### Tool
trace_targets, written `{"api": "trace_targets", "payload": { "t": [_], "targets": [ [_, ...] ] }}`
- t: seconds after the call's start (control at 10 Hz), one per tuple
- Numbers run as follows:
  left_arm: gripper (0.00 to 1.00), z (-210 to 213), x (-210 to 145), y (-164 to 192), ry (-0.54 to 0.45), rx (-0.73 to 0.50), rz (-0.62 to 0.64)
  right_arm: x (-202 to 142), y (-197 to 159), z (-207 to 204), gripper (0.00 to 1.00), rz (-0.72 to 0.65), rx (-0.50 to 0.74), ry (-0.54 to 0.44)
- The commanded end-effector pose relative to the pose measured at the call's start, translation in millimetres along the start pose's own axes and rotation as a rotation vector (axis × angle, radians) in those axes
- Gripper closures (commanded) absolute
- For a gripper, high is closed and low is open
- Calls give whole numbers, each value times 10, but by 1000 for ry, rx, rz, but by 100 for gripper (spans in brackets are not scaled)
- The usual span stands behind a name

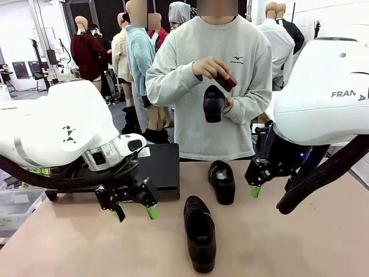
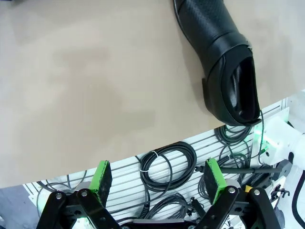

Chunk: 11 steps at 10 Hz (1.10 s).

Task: Organize the shoes by placing them on the stand.
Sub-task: Place the Shoe from the middle of the table onto the Shoes Stand.

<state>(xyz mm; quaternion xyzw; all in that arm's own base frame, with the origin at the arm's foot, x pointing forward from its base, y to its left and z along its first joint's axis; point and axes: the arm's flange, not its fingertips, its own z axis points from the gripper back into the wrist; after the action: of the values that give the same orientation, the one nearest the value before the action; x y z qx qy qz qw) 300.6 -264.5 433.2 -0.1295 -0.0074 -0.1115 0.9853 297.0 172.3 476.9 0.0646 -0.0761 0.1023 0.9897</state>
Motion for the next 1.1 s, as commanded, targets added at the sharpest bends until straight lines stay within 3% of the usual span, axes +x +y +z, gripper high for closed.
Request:
{"api": "trace_targets", "payload": {
  "t": [0.0,0.2,0.3,0.6,0.9,1.0],
  "targets": [
    [0,139,1,22,-34,-12,0,-3,-5,-23,0,2,20,3],
    [0,39,3,2,-9,-3,1,-3,-5,-23,0,2,20,3],
    [0,32,-64,-228,12,-10,-3,-3,-5,-23,0,2,20,3],
    [0,-120,-81,-926,-64,-48,-18,-3,-5,-23,0,2,20,3],
    [0,-456,27,-1177,32,-37,81,-3,-5,-23,0,2,20,3],
    [0,-526,90,-1215,-22,-12,100,-3,-5,-23,0,2,20,3]
  ]
}}
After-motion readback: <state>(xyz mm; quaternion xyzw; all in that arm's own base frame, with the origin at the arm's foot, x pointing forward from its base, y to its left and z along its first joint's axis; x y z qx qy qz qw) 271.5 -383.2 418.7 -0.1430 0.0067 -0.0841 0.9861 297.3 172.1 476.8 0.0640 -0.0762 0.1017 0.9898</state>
